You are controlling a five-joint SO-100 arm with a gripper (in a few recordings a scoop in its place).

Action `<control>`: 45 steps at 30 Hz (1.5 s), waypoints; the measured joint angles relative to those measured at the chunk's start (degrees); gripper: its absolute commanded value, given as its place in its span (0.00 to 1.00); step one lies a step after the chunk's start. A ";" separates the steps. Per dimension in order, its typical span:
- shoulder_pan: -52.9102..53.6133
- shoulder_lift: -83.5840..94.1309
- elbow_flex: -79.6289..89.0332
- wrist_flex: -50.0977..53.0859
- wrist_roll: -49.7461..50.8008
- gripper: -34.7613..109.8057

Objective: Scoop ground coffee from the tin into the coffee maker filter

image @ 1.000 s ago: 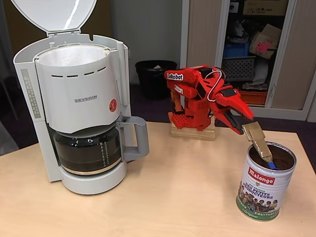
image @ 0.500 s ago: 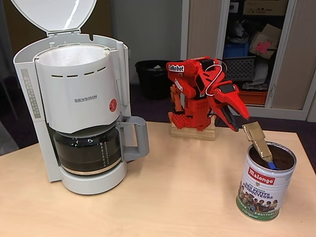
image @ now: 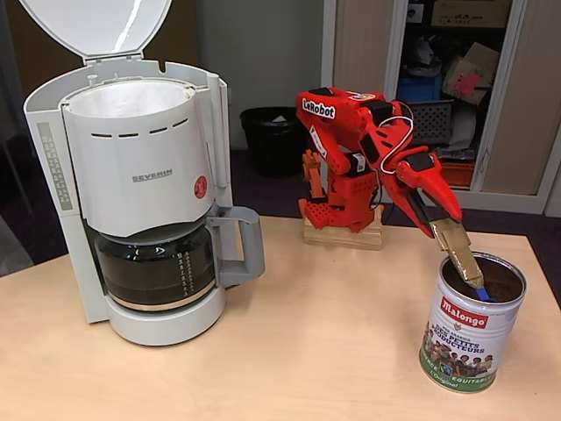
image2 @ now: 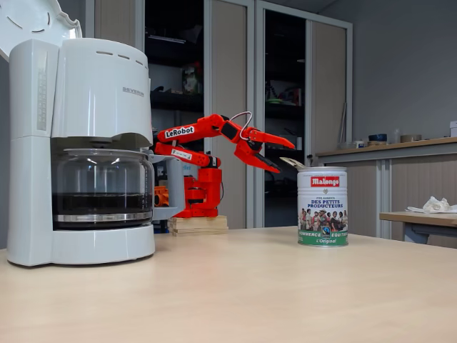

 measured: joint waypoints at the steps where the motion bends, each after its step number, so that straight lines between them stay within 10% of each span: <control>1: 0.09 -1.05 -0.35 -0.97 0.00 0.43; 45: 0.00 -19.16 -6.86 -11.69 -0.09 0.38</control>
